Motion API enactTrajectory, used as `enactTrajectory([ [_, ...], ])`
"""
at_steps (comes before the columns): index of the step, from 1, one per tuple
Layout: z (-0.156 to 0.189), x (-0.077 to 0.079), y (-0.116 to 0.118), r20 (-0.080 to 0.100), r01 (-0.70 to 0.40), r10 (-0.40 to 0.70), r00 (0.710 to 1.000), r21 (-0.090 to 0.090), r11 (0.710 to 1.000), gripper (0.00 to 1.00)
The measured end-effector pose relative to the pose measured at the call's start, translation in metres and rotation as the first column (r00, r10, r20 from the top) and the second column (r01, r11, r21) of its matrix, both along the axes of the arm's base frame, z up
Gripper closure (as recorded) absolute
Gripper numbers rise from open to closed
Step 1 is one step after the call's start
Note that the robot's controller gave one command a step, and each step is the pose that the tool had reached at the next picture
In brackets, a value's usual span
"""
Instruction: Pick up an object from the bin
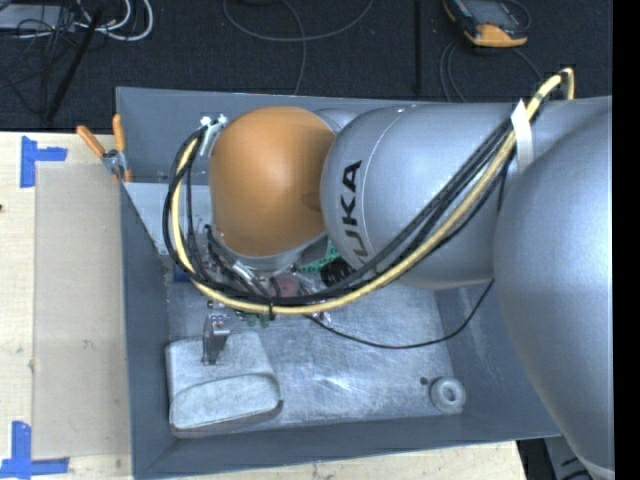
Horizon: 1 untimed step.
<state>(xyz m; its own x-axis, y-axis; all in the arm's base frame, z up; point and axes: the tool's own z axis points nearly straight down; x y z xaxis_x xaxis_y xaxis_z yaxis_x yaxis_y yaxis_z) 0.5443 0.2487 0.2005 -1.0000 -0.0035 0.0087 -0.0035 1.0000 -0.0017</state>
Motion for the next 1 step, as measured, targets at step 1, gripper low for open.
enactTrajectory([
  [1,-0.1165,-0.0068,-0.0258,0.005,-0.093,0.093,0.996,0.002,0.996,0.00],
])
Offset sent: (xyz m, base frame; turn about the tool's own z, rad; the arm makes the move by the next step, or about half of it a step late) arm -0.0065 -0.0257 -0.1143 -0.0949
